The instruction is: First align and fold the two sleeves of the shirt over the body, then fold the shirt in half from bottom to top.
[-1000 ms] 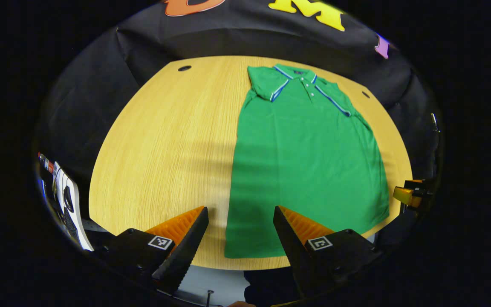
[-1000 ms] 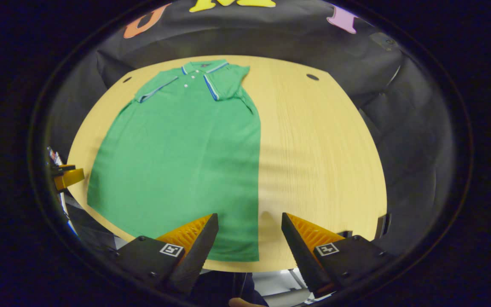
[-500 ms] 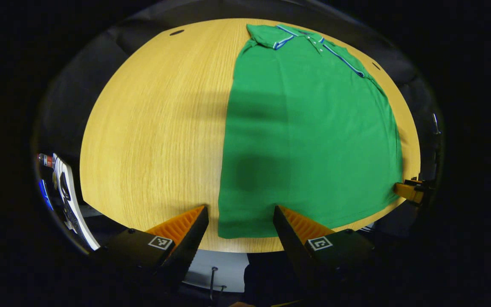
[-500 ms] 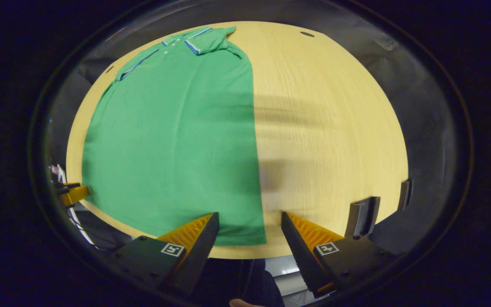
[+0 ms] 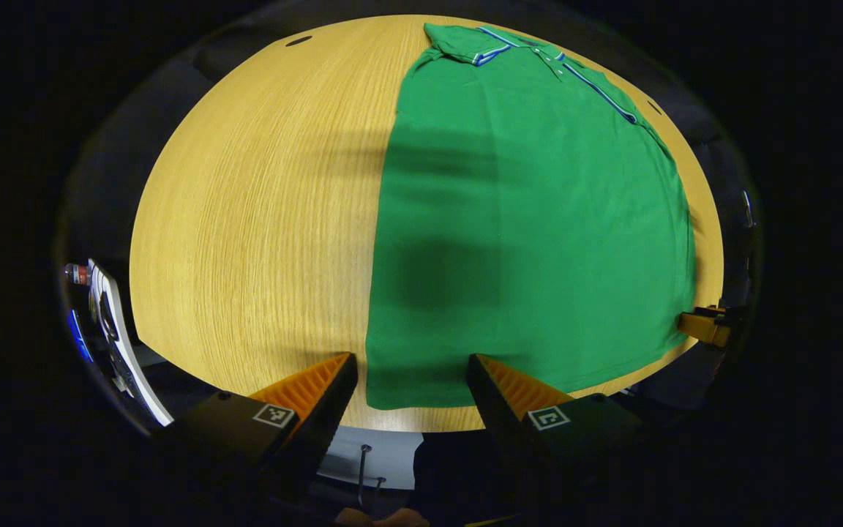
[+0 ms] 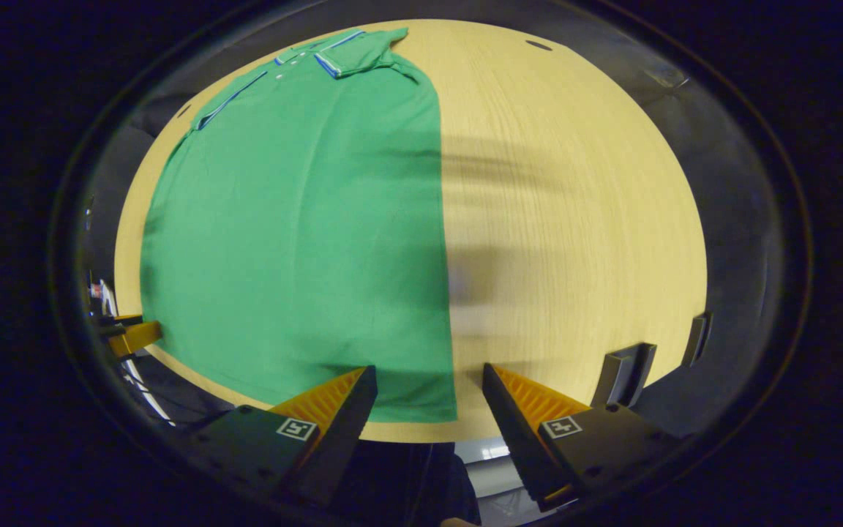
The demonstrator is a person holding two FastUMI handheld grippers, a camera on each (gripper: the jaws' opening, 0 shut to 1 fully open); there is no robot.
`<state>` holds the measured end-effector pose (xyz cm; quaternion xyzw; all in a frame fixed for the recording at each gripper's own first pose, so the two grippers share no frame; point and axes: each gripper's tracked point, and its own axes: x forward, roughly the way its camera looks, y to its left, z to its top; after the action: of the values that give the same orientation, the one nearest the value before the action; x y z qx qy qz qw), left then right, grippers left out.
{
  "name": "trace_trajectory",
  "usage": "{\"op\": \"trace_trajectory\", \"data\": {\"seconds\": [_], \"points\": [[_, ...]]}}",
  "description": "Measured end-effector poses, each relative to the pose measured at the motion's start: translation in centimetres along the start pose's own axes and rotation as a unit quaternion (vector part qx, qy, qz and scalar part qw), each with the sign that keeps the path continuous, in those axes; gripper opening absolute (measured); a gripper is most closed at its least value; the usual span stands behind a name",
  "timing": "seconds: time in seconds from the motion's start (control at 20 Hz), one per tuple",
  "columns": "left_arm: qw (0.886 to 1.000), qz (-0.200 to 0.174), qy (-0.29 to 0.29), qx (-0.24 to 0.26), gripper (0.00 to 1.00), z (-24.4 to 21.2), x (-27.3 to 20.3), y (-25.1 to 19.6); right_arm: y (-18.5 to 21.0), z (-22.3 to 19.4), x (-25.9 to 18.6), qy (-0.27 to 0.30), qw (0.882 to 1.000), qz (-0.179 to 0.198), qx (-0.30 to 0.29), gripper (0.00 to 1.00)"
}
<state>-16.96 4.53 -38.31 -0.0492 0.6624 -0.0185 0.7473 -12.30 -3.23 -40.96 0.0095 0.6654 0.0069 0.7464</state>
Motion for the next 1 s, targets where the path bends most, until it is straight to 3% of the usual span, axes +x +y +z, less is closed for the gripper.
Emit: {"op": "trace_trajectory", "data": {"seconds": [0.25, 0.3, 0.35, 0.4, 0.5, 0.55, 0.6, 0.7, 0.8, 0.85, 0.9, 0.95, 1.0], "points": [[1.0, -0.002, 0.024, 0.003, 0.99, 0.0, 0.0, 0.1, 0.0, 0.1, 0.1, 0.0, 1.0, -0.001, 0.004, 0.95], [1.0, -0.002, 0.029, 0.003, 0.99, 0.1, 0.0, 0.0, 0.0, 0.1, 0.1, 0.003, 1.0, -0.002, 0.005, 0.88], [1.0, -0.001, 0.03, -0.001, 0.99, 0.1, 0.0, 0.1, 0.0, 0.1, 0.1, 0.005, 1.0, -0.001, 0.006, 0.95], [0.999, -0.001, 0.032, -0.002, 0.99, 0.2, 0.0, 0.0, 0.2, 0.0, 0.1, 0.009, 1.0, -0.002, 0.005, 0.95], [0.999, -0.001, 0.033, -0.001, 0.99, 0.1, 0.0, -0.1, 0.5, 0.1, 0.2, 0.016, 1.0, -0.002, 0.007, 0.83], [0.999, -0.001, 0.034, -0.001, 0.99, 0.0, -0.1, 0.1, 0.6, 0.0, 0.2, 0.019, 1.0, -0.001, 0.007, 0.87], [0.999, -0.002, 0.034, -0.001, 0.99, 0.0, 0.0, 0.1, 0.8, 0.0, 0.3, 0.021, 1.0, 0.0, 0.004, 0.77], [0.999, -0.003, 0.038, -0.006, 0.96, 0.1, -0.2, 0.1, 1.2, 0.0, 0.2, 0.021, 1.0, 0.001, -0.004, 0.75], [0.999, -0.006, 0.038, -0.018, 0.8, 0.2, -0.2, -0.2, 1.7, 0.0, 0.1, 0.02, 1.0, 0.002, -0.01, 0.42], [0.999, -0.008, 0.039, -0.014, 0.64, 0.1, -0.1, -0.4, 1.8, 0.0, 0.1, 0.018, 1.0, -0.001, -0.014, 0.23], [0.999, -0.011, 0.039, -0.006, 0.63, 0.2, 0.0, -0.7, 1.7, -0.1, 0.1, 0.018, 1.0, -0.001, -0.02, 0.27], [0.999, -0.015, 0.04, -0.002, 0.37, 0.3, -0.1, -1.0, 1.8, 0.1, 0.2, 0.015, 1.0, 0.004, -0.024, 0.27], [0.999, -0.019, 0.04, 0.001, 0.34, 0.3, 0.0, -1.3, 1.8, 0.0, 0.3, 0.016, 1.0, 0.005, -0.01, 0.27]]}}
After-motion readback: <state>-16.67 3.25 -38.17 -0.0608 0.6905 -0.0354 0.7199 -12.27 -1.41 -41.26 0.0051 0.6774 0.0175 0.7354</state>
